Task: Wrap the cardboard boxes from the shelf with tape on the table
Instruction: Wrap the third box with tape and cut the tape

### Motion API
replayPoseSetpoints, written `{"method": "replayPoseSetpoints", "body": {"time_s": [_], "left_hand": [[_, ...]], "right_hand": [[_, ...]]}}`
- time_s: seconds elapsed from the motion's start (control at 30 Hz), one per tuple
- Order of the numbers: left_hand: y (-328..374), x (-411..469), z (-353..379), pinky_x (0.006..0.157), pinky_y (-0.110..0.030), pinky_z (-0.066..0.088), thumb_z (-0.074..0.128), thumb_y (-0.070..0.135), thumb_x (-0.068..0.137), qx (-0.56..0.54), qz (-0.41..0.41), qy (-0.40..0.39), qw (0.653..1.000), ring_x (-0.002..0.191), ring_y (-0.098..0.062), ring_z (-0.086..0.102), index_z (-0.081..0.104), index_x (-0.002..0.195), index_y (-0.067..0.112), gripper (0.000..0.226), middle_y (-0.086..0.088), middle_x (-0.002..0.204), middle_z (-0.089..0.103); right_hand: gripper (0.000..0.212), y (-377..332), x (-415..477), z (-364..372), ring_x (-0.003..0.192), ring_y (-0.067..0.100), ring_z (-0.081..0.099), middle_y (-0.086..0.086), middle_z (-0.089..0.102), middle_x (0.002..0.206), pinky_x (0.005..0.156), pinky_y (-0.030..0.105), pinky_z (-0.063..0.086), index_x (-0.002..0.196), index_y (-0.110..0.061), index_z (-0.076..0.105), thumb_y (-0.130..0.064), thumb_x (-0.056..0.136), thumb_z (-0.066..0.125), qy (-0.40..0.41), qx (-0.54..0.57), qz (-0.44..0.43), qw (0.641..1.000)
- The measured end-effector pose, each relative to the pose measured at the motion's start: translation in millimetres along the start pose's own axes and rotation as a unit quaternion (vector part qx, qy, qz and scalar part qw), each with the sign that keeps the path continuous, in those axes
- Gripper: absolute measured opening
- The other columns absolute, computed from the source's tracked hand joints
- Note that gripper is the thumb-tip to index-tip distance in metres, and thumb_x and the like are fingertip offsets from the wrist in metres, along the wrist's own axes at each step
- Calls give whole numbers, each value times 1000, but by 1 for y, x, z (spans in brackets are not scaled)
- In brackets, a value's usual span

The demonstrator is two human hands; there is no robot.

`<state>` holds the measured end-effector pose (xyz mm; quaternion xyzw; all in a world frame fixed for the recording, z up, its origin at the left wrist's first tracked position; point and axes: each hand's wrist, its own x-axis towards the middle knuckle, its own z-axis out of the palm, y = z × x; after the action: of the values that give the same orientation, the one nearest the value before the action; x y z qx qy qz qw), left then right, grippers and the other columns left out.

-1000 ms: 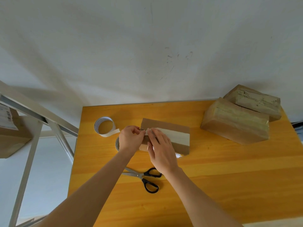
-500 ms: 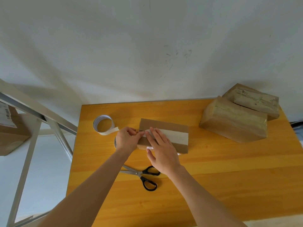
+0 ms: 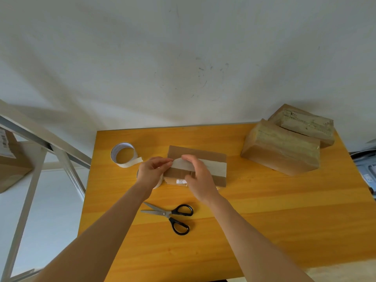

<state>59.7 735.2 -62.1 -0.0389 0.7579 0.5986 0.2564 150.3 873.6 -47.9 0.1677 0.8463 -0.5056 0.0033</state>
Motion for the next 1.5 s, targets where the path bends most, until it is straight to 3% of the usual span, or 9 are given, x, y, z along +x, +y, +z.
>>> {"method": "replayPoseSetpoints", "body": {"time_s": [0.33, 0.5, 0.63, 0.7, 0.83, 1.0, 1.13, 1.23, 1.5], "left_hand": [[5, -4, 2, 80, -20, 44, 58, 7, 92, 38, 38, -48, 997, 108, -17, 53, 71, 86, 31, 27, 0, 117, 53], [10, -6, 4, 70, -21, 47, 49, 3, 94, 47, 38, 35, 998, 97, -19, 60, 68, 101, 19, 26, -9, 117, 62], [1, -19, 12, 100, -38, 43, 47, 4, 90, 454, 453, 7, 768, 125, -27, 48, 50, 132, 6, 41, -12, 139, 48], [-13, -17, 17, 115, -40, 22, 32, 27, 99, 549, 468, -58, 690, 142, -23, 27, 30, 146, 7, 51, -10, 153, 29], [-31, -13, 11, 114, -40, 16, 18, 47, 99, 630, 398, -67, 664, 145, -20, 17, 16, 149, 5, 65, -9, 157, 13], [-31, -13, 12, 114, -39, 18, 24, 46, 99, 624, 379, -63, 681, 143, -19, 22, 23, 149, 9, 63, -7, 156, 20], [-24, -8, 14, 114, -38, 18, 26, 43, 98, 616, 381, -67, 686, 143, -19, 24, 23, 149, 10, 60, -6, 156, 21], [-29, -7, 7, 116, -37, 15, 27, 44, 99, 618, 392, -77, 677, 145, -18, 15, 18, 150, 10, 63, -6, 158, 14], [-32, -8, 5, 119, -39, 14, 22, 49, 99, 609, 383, -87, 689, 146, -23, 8, 15, 150, 8, 66, -10, 158, 11]], "right_hand": [[52, -10, 14, -14, 110, -3, 53, -3, 63, 123, 79, 9, 42, 123, -14, 57, 12, 82, 38, 38, 254, 126, 958], [48, -8, 14, -6, 111, 4, 51, -4, 59, 120, 98, 21, 43, 119, -15, 60, 13, 86, 40, 50, 54, 41, 996], [48, -9, 22, 1, 114, 14, 52, 0, 60, 119, 102, 32, 43, 119, -16, 58, 12, 84, 42, 39, 11, 27, 999], [46, -9, 23, 0, 115, 15, 53, 1, 60, 119, 100, 35, 45, 121, -16, 56, 10, 86, 42, 28, 32, 37, 998], [56, -15, 17, -11, 115, 3, 51, -2, 59, 127, 92, 8, 41, 129, -13, 52, 16, 86, 32, 28, 162, 100, 981], [56, -7, 17, -30, 110, 22, 63, 12, 66, 115, 89, 27, 51, 117, -2, 57, 28, 80, 29, 121, 459, 176, 863], [35, 8, -1, -18, 120, 19, 56, 6, 63, 123, 101, 33, 46, 124, -9, 58, 0, 94, 42, 144, 25, 6, 989], [50, 33, -7, -8, 144, 15, 23, -2, 32, 153, 118, 40, 14, 146, -15, 36, -33, 102, 23, 59, -306, -113, 943], [64, 50, -11, -22, 146, 9, -6, -4, -3, 159, 120, 34, 0, 151, -17, 0, -53, 98, 7, -40, -410, -105, 905]]}}
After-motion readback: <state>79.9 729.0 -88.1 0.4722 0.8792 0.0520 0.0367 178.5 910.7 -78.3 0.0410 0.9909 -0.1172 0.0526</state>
